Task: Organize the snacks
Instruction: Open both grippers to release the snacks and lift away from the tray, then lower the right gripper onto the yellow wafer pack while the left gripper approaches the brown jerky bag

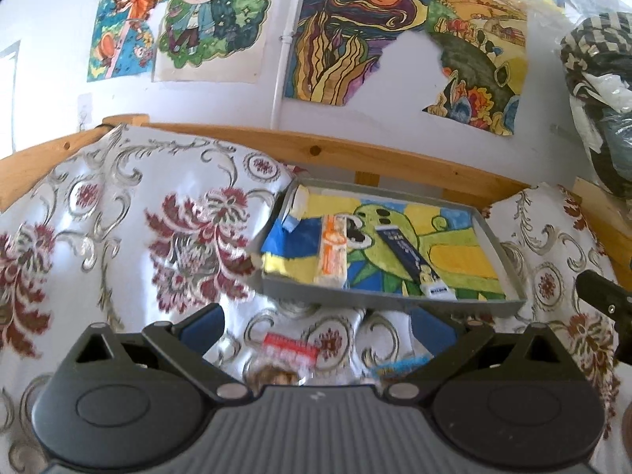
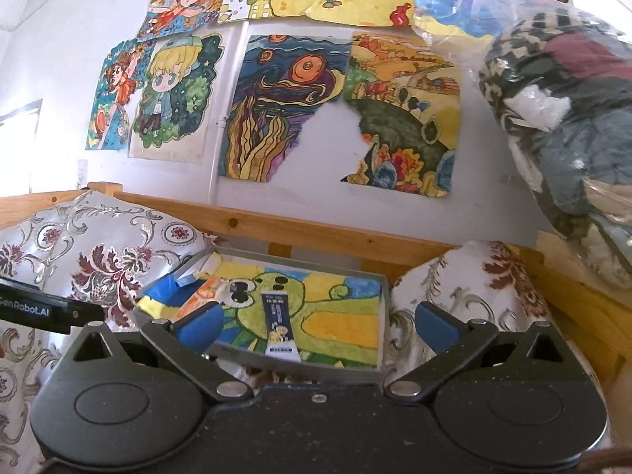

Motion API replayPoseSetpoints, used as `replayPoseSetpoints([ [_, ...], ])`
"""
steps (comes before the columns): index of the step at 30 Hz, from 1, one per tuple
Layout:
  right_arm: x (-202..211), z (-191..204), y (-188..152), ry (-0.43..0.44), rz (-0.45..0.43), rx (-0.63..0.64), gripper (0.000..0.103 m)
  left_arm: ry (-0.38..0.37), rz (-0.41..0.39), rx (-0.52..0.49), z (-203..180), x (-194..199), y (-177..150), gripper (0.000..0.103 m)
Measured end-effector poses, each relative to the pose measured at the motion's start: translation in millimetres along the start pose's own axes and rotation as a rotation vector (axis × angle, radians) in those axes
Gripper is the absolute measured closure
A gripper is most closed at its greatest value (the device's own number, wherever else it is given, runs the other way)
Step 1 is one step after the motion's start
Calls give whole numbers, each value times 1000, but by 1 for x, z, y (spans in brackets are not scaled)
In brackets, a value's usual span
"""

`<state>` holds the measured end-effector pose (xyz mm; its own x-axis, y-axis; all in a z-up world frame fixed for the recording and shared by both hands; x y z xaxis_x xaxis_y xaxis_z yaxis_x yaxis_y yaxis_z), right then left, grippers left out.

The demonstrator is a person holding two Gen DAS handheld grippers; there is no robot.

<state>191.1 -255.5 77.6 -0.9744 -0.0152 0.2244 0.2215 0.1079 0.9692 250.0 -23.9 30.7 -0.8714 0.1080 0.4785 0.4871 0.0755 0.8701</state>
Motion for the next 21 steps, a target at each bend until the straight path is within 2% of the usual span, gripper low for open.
replayPoseSetpoints([
  [10, 39, 2, -44, -15, 84, -17, 1, 12, 53, -16, 7, 27, -47, 0],
  [21, 67, 24, -92, 60, 231, 17, 1, 3, 150, -34, 9, 37, -95, 1],
])
Point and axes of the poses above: each gripper's, at about its wrist camera, not at the fingertips, and x roughly against the way its jaws point, z to its left, y to its top, the point moved 7 cm from there along -x, roughly the way its jaws point, and after that the axes turned 1 degree about y, right-handed, at the moved point
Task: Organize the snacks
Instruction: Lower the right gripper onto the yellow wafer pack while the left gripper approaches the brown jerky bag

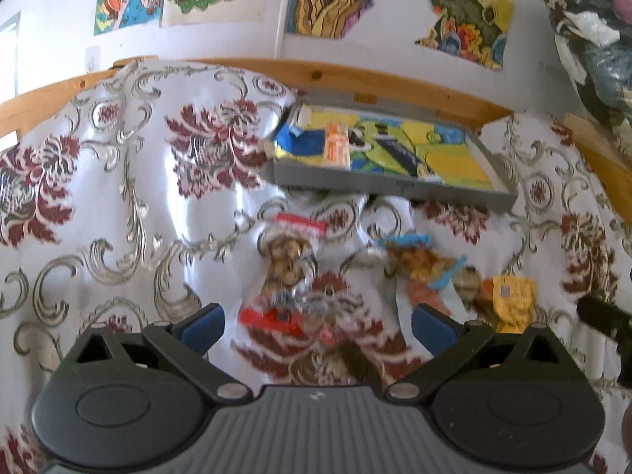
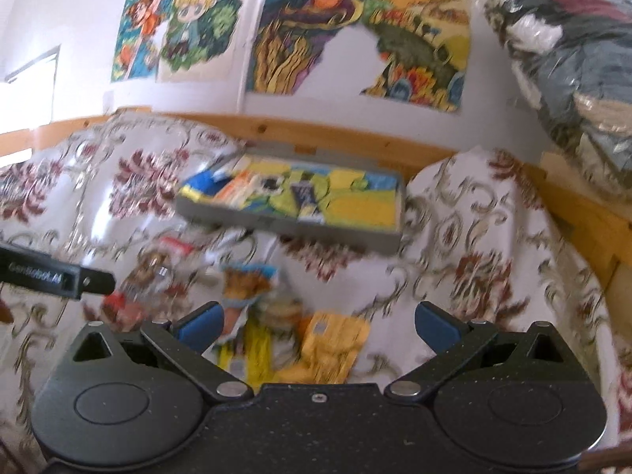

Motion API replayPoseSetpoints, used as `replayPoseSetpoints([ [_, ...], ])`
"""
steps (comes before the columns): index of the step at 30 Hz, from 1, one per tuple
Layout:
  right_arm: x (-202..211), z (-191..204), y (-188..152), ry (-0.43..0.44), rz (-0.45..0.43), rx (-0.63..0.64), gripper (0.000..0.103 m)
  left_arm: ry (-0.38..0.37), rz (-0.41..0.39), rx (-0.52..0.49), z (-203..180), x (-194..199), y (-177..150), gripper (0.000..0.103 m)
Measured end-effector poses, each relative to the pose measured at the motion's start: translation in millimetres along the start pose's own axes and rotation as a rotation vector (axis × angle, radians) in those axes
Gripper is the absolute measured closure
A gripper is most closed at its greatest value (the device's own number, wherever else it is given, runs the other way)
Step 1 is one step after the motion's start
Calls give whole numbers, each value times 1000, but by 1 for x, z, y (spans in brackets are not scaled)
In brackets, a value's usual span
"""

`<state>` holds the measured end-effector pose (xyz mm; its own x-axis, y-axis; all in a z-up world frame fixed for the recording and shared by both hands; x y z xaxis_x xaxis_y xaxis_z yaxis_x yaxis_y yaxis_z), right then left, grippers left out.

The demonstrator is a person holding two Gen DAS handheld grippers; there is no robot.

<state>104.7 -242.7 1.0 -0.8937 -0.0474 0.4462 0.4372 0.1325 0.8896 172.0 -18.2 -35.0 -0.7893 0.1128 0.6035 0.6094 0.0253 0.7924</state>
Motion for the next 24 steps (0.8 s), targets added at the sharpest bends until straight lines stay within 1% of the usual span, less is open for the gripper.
replayPoseSetpoints([
  [4, -3, 11, -15, 27, 69, 8, 1, 8, 32, -1, 2, 0, -13, 0],
  [11, -11, 22, -27, 63, 135, 22, 1, 19, 73, -20, 1, 0, -30, 1],
  [17, -20, 26, -34, 80, 154, 28, 1, 31, 113, -40, -2, -3, -41, 1],
  [24, -37, 34, -39, 101, 173, 63, 1, 43, 133, -50, -3, -9, -42, 1],
])
Point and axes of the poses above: each gripper's, at about its wrist camera, not at the fingertips, and x roughly against the way its jaws point, z to its left, y to its top, the point moved 7 cm from there along -x, roughly the way its jaws point, and after that the axes turned 1 degree about y, right-handed, at the moved point
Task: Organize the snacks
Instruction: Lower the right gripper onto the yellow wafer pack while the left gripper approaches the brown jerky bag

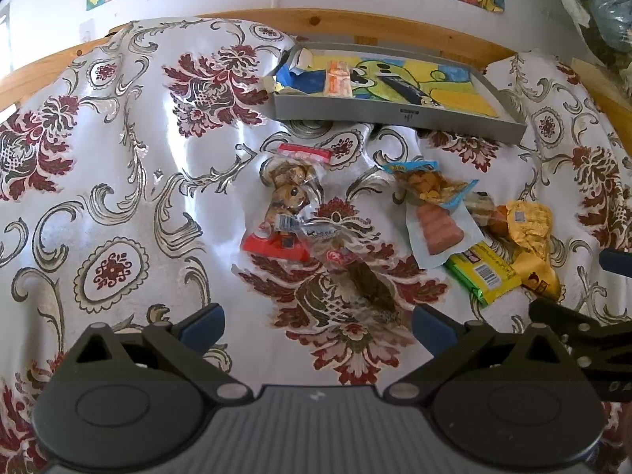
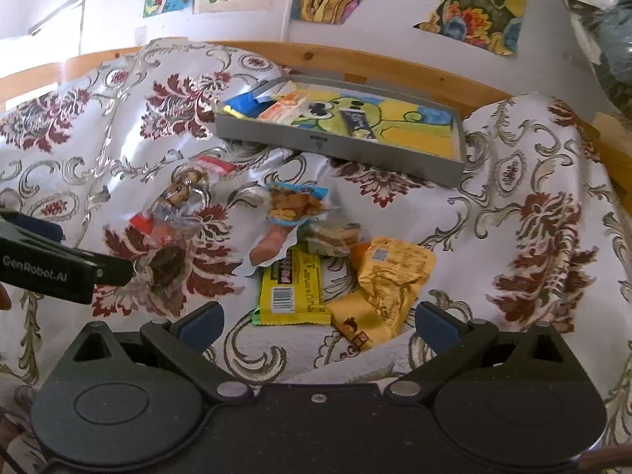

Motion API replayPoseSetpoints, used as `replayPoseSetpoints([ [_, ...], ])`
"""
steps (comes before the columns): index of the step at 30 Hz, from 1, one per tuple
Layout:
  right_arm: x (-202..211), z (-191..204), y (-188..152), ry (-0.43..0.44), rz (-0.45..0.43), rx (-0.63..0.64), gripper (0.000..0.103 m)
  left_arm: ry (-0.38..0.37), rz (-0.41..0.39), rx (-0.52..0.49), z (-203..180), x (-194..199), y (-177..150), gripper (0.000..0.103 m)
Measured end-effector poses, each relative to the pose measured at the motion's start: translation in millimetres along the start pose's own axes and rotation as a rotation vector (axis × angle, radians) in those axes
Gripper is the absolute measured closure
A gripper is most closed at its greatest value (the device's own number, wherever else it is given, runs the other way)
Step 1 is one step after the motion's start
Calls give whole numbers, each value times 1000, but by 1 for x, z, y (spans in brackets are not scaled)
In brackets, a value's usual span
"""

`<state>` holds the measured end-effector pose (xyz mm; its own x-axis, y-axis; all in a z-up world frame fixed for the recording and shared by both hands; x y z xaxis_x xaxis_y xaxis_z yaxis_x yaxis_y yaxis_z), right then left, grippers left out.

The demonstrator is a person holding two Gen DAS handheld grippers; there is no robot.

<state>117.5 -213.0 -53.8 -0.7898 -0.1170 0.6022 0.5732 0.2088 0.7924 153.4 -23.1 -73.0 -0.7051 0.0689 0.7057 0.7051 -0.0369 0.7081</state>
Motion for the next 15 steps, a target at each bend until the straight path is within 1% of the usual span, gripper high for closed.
replayPoseSetpoints([
  [8, -11, 3, 2, 3, -7, 25, 1, 19, 18, 24, 7, -8, 1, 1],
  [15, -25, -2, 10, -20, -62, 40, 1, 24, 28, 50, 10, -18, 7, 1],
])
Point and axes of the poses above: each gripper's, at about its wrist camera, not at the fingertips, and x roughly against the way its jaws point, z to its left, y to its top, the point moved 7 cm from there along -x, roughly the way its jaws point, and after that the axes turned 1 degree about y, right-handed, at the moved point
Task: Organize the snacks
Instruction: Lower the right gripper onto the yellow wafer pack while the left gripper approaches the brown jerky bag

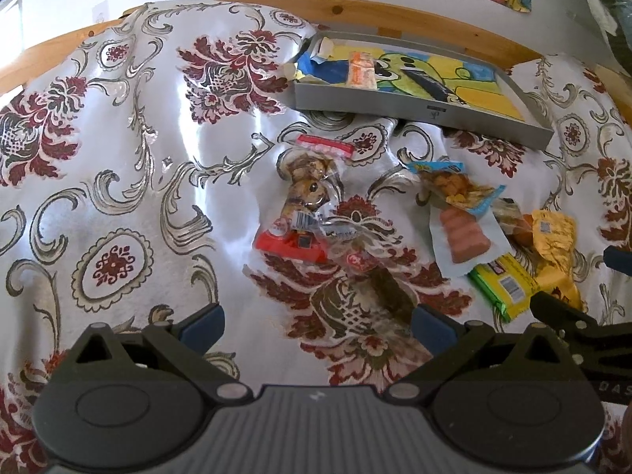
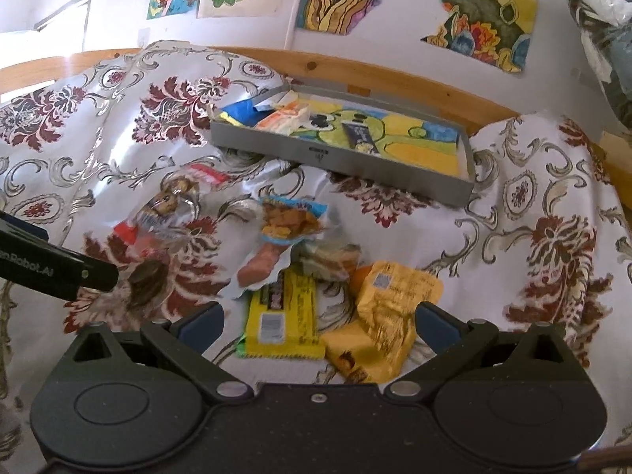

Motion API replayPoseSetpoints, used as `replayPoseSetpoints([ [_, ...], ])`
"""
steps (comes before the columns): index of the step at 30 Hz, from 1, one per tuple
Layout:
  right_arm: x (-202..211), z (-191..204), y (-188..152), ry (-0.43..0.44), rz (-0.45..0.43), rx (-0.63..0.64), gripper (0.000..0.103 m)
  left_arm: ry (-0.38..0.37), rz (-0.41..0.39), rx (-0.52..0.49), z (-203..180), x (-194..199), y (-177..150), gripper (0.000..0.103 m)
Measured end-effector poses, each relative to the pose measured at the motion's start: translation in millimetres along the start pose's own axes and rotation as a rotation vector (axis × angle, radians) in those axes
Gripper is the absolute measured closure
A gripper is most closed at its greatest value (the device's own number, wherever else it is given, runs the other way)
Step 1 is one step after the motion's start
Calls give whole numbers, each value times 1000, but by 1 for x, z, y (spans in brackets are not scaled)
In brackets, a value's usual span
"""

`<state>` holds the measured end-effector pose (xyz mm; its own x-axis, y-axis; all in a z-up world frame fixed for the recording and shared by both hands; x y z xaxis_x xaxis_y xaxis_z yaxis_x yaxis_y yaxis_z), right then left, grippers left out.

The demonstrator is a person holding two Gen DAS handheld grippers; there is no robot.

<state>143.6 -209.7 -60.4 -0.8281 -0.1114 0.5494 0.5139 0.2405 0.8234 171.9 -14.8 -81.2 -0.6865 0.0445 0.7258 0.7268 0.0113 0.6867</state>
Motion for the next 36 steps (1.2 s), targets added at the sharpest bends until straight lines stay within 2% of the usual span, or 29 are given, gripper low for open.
replayPoseSetpoints([
  [6, -13, 0, 1, 8, -11, 24, 1, -13, -7, -12, -5, -5, 11, 1],
  [12, -24, 14, 1, 14, -41, 132, 7, -51, 25, -8, -13, -17, 24, 1],
  [20, -41, 22, -3, 58, -1, 129, 7, -78, 68, -24, -26, -31, 26, 1],
  [30, -59, 21, -9, 125, 50, 92, 8, -21, 135, -21, -26, -56, 23, 1],
  [32, -62, 19, -9, 132, 54, 76, 12, -11, 141, -22, -26, -59, 23, 1],
  [36, -68, 13, -8, 134, 58, 39, 20, 5, 161, -59, -29, -64, 22, 10],
])
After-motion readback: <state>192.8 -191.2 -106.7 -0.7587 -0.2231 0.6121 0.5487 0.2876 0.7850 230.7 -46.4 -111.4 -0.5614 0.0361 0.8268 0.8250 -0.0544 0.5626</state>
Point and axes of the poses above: each gripper's, at about its wrist camera, not at the fingertips, and x roughly against the way its jaws point, z to its left, y to its top, the point moved 7 cm from there along -x, roughly the way its jaws point, and after that the axes turned 1 degree about y, right-handed, at the moved point
